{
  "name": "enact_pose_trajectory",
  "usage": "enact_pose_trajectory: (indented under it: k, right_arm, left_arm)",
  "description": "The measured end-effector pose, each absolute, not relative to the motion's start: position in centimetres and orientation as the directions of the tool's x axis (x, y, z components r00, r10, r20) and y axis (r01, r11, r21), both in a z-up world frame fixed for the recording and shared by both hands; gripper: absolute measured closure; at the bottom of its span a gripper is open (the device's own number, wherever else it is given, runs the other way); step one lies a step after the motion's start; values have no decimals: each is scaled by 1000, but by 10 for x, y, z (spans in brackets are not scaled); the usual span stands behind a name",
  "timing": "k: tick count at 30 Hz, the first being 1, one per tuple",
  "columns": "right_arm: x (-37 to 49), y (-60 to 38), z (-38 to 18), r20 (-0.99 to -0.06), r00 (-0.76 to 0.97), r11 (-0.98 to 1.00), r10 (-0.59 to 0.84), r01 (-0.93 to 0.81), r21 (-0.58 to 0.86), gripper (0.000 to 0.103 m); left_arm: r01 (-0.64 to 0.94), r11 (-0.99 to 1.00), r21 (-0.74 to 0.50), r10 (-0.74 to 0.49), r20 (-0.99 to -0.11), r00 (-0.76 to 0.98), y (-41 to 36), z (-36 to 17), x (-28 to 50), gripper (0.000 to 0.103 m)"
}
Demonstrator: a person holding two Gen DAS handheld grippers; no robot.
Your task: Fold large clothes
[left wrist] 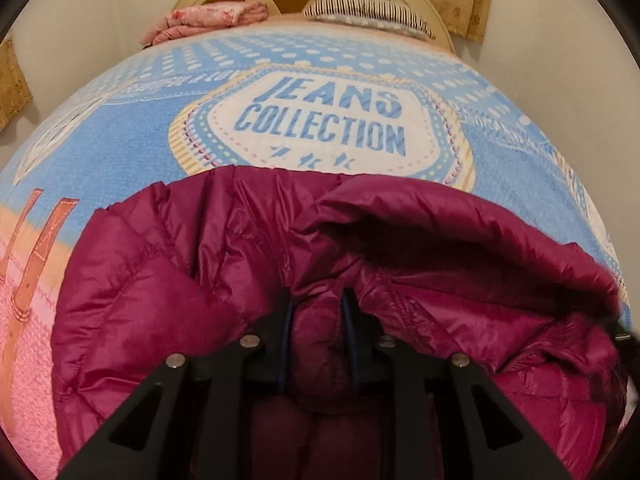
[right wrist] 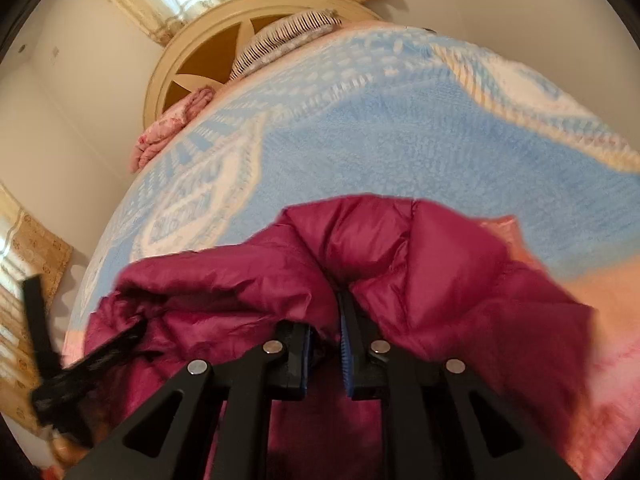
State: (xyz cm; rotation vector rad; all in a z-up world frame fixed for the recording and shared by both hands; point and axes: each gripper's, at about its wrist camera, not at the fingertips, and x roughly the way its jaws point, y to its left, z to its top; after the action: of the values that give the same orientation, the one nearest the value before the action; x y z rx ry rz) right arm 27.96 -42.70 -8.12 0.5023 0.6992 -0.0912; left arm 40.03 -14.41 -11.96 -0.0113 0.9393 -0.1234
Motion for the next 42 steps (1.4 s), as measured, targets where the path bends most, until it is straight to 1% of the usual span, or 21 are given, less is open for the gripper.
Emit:
enact_pose_trajectory:
  k: [2,4,6,7,9,10,12,13,14,16,18,19,20,22,24,25,26,28,31,38,42]
  right_arm:
    - [256,-425,-54,-559,829,873,0,273,404,91]
    - [255,-416,-31,-522,851,884,-51,282,373,91]
    - [280,-400,-23,-552,833,911,-24,245,330,91]
    - [292,-393,-24,-565,825,917,-12,235,323,91]
    - [326,-378,-38,-632,775,924,15,231,305,91]
    - [340,-371,-51,-679,733,931,45,215,294,91]
    - [354,-363,-81,-756,650,937,74,214,275,91]
    - [355,-362,-93,-777,624,939,82,212,269,91]
    - [355,-360,-108,-798,597,943,86,210,259,91]
    - [348,-364,-114,-771,629,938,97,201,283,91]
    - [345,-369,-115,-765,633,929,118,203,310,91]
    - [345,-371,-116,-762,635,927,123,200,316,91]
    - [345,-370,-116,-762,637,930,122,194,311,91]
    - [347,-364,-118,-763,637,941,112,179,288,91]
    - [349,-364,-118,-761,640,947,107,167,274,90]
    - [346,-362,-118,-758,643,948,108,163,274,90]
    - [345,-363,-119,-755,646,947,109,162,276,90]
    - [343,-364,-120,-748,654,947,111,159,280,90]
    - [342,-363,-120,-744,659,948,108,158,278,90]
    - [344,-365,-122,-745,657,946,111,160,282,90]
    - [345,-358,-119,-764,642,961,66,164,221,90]
  left_arm:
    - [105,994,-41,-97,-789,607,-147,-122,397,75]
    - [109,994,-9,-75,-780,621,-152,-123,394,75]
    - [118,993,11,-65,-780,622,-156,-122,395,75]
    - [127,992,3,-77,-785,614,-154,-121,394,75]
    - [157,987,-36,-123,-799,589,-146,-114,390,75]
    - [180,982,-51,-148,-801,580,-141,-106,386,73]
    - [222,973,-69,-188,-793,580,-131,-88,374,60]
    - [233,969,-77,-204,-781,591,-128,-81,370,51]
    - [249,965,-82,-224,-752,620,-125,-66,365,47]
    - [275,960,-54,-232,-704,671,-131,-44,365,46]
    - [296,955,-23,-235,-667,707,-145,-27,377,38]
    - [296,955,-15,-233,-658,716,-154,-24,388,29]
    - [288,958,-1,-217,-661,718,-162,-28,402,28]
    - [256,966,26,-160,-717,678,-172,-49,429,29]
    - [226,974,16,-127,-785,607,-173,-77,442,37]
    - [219,976,-3,-133,-802,583,-169,-90,442,40]
    - [211,977,-3,-127,-808,576,-167,-101,440,39]
    - [209,978,-2,-127,-800,587,-163,-119,434,38]
    - [200,980,12,-116,-780,615,-166,-123,429,37]
    - [196,980,19,-109,-779,618,-169,-127,434,33]
    - [207,978,22,-112,-781,614,-166,-120,428,34]
